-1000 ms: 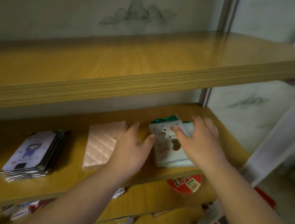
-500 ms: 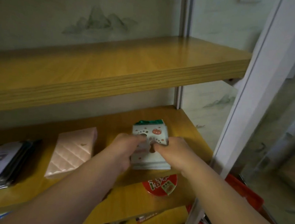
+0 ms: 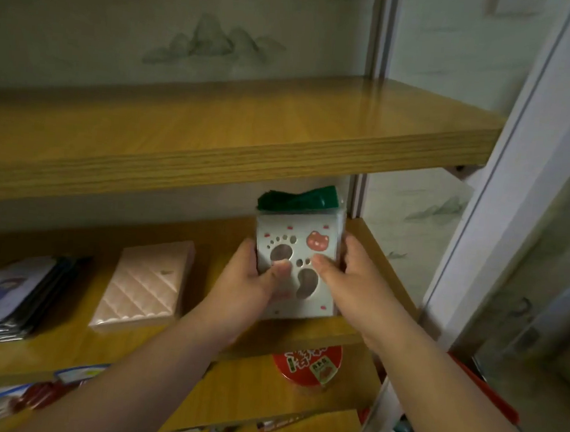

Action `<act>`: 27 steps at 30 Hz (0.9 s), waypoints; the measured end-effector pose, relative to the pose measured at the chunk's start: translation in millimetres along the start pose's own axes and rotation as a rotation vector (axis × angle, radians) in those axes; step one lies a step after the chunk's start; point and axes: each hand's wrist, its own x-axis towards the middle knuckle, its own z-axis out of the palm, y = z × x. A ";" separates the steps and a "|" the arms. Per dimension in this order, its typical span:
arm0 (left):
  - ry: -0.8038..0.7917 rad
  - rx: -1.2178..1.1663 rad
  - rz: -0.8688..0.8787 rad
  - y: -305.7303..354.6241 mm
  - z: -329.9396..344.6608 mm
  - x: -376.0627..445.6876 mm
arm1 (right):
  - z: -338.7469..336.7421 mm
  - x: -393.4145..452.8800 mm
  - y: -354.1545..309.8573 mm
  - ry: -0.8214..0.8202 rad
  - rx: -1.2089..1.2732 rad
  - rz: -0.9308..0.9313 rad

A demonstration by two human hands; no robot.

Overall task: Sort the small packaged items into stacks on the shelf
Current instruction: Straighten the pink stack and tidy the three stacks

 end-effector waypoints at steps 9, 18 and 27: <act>-0.046 0.321 0.317 -17.2 9.4 -6.0 | 8.5 -3.7 23.8 0.043 -0.167 -0.243; 0.100 0.327 -0.221 -8.3 17.3 24.3 | -12.3 25.9 13.3 0.125 -0.042 0.167; 0.174 0.691 -0.261 -21.1 26.9 44.6 | -9.5 41.5 12.5 0.189 -0.658 0.211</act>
